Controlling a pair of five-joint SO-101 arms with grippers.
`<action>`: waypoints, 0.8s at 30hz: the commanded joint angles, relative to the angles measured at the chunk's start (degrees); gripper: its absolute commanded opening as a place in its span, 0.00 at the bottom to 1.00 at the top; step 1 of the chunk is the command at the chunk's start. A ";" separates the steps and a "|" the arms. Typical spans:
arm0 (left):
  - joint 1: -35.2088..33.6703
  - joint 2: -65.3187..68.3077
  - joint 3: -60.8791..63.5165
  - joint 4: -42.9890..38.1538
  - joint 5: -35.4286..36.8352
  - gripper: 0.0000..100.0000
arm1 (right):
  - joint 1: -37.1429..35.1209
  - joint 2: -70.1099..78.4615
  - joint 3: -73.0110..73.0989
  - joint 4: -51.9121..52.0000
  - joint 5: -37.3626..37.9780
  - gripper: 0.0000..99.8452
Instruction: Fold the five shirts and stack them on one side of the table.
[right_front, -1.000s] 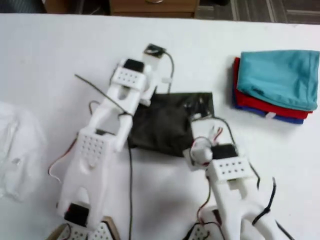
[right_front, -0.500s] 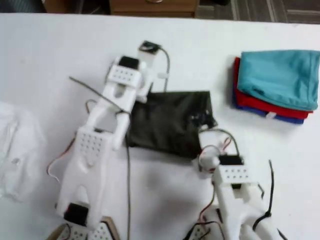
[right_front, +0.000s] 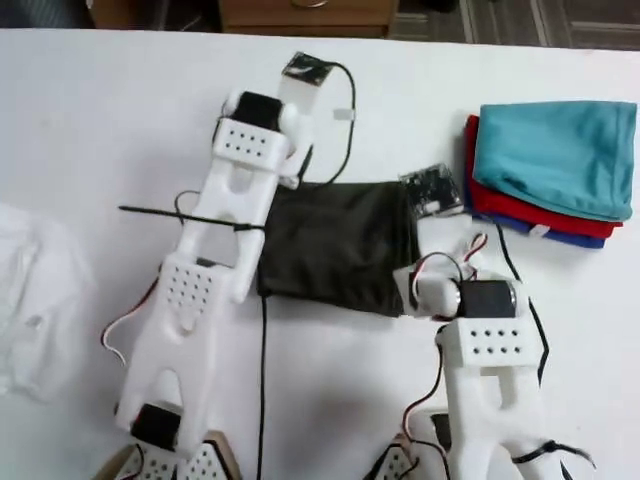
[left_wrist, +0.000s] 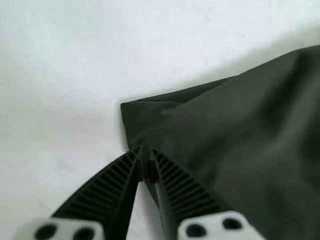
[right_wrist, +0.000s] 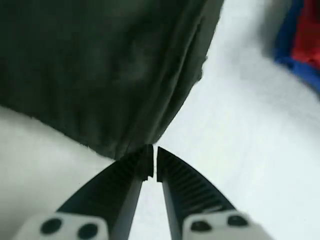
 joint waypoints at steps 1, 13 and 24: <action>0.35 1.49 -2.68 -0.35 0.26 0.02 | -3.82 -1.27 -0.44 -3.47 -2.29 0.02; -0.26 11.96 -2.68 -5.89 0.35 0.02 | -6.64 13.85 12.75 -22.73 -1.76 0.02; -1.76 11.87 -5.14 -2.73 0.35 0.02 | -2.15 20.97 11.52 -24.04 3.08 0.02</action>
